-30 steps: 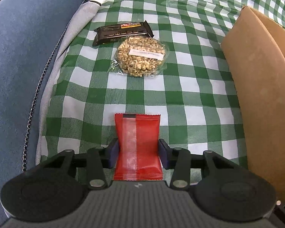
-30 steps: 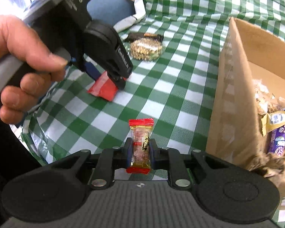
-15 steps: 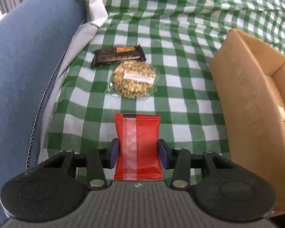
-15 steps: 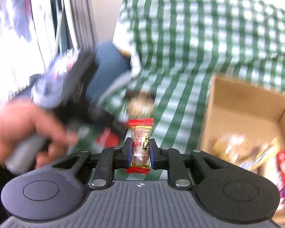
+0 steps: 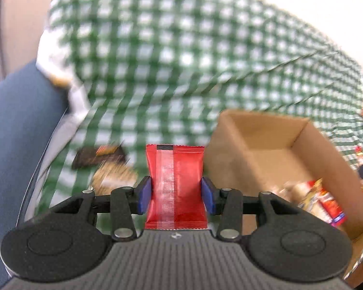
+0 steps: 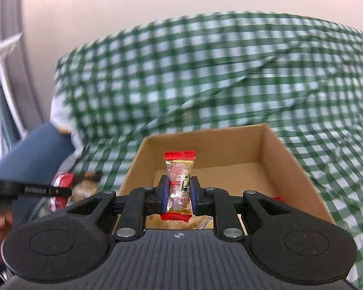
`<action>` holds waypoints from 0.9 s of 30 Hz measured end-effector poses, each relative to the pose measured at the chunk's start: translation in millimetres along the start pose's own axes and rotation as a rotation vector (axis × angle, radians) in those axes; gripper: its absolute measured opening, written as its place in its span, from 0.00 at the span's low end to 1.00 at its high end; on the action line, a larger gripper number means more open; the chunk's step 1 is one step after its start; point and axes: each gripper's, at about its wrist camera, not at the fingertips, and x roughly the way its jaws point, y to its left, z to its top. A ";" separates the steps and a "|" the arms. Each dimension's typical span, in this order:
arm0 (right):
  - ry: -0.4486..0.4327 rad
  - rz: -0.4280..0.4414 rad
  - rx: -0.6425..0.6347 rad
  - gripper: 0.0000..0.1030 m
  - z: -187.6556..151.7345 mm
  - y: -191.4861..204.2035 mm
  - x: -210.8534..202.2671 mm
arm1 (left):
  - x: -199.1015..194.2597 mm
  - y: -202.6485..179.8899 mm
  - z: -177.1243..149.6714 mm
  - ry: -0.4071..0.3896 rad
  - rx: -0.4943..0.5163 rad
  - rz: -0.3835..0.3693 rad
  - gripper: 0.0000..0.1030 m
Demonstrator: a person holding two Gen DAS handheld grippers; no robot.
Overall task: Organize snacks
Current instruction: 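Lift both held snacks and carry them over the cardboard box, then open the left tool to drop the red packet while the right tool drops the candy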
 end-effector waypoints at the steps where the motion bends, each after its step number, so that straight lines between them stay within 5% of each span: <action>1: 0.001 -0.017 0.004 0.18 0.3 -4.7 1.0 | -4.0 -8.6 1.0 -0.035 0.020 -0.016 0.47; 6: 0.002 -0.068 0.015 0.18 -3.2 -20.7 1.5 | -19.0 -52.3 1.4 -0.154 0.097 -0.108 0.47; 17: -0.050 -0.214 0.021 0.18 -11.2 -44.0 -15.9 | -30.0 -138.1 -25.2 -0.223 0.278 -0.272 0.47; 27: -0.082 -0.256 0.005 0.18 -7.5 -41.9 -13.4 | -24.6 -160.8 -37.5 -0.230 0.321 -0.318 0.47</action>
